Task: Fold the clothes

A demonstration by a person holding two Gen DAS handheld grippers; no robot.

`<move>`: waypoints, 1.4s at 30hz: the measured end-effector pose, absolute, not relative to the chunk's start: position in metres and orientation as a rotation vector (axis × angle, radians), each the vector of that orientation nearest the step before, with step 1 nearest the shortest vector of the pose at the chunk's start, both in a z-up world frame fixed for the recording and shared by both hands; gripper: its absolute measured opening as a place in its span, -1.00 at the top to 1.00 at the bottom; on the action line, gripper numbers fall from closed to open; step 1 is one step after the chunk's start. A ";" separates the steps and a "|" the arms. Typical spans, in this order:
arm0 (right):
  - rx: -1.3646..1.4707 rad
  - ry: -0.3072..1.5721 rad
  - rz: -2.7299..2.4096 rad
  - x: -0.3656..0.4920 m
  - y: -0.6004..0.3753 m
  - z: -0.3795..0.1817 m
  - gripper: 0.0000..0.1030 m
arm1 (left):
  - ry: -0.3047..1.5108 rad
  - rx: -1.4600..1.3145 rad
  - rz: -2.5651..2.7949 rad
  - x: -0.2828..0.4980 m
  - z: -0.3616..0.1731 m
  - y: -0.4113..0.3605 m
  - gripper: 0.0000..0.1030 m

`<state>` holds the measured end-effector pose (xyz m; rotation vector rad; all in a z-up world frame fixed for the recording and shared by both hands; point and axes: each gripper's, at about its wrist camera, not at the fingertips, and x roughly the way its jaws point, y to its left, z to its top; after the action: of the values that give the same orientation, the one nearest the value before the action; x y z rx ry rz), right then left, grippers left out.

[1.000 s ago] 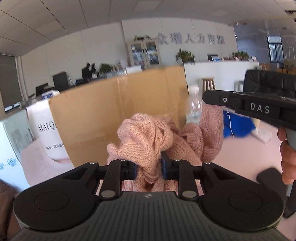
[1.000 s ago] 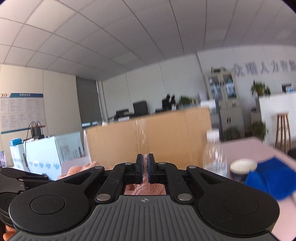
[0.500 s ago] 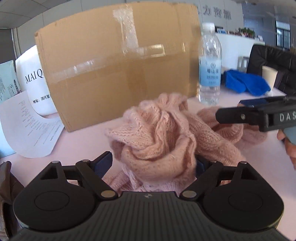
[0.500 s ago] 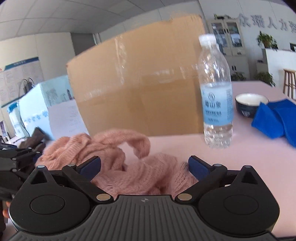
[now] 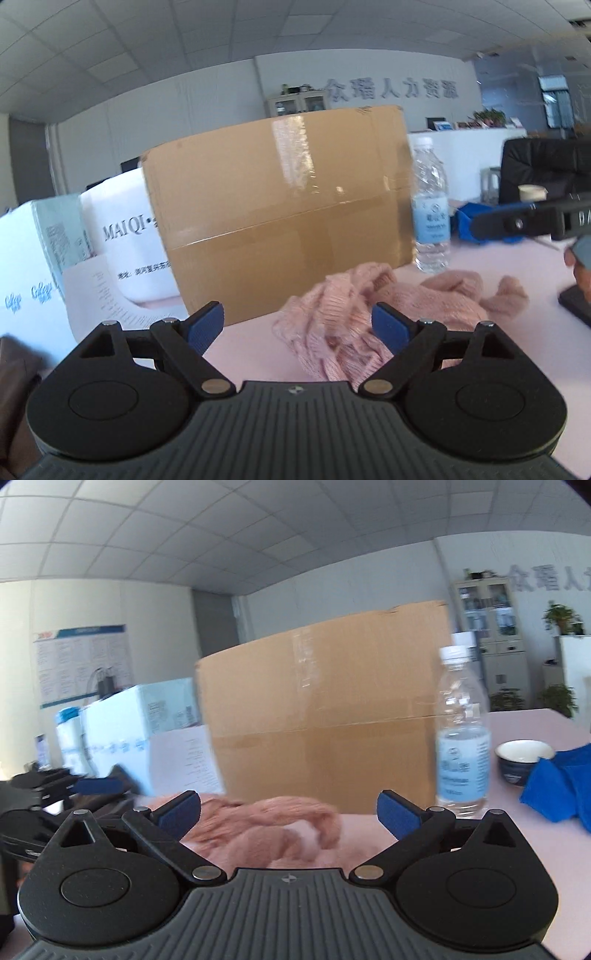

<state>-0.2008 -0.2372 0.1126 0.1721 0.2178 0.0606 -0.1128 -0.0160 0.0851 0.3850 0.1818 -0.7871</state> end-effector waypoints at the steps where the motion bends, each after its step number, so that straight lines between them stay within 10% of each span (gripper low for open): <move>1: 0.156 0.235 0.073 -0.198 -0.230 0.110 -0.97 | 0.178 0.406 -0.790 -0.114 0.083 -0.020 -0.68; 10: 0.004 0.410 0.012 -0.167 -0.204 0.085 0.14 | 0.294 0.477 -0.735 -0.085 0.061 -0.069 -0.57; 16: 0.067 0.398 -0.024 -0.165 -0.215 0.087 0.74 | 0.390 0.336 -0.652 -0.055 0.068 -0.070 0.39; 33: 0.285 0.138 -0.194 -0.225 -0.280 0.141 0.84 | 0.289 0.123 -0.434 -0.016 0.144 -0.054 0.71; 42: 0.216 0.291 -0.296 -0.180 -0.300 0.100 0.84 | 0.360 0.155 -0.440 0.012 0.133 -0.057 0.70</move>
<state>-0.1798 -0.2996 0.0996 0.2160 0.2909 -0.2962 0.0125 -0.0573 0.1334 0.1546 0.3602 -0.4401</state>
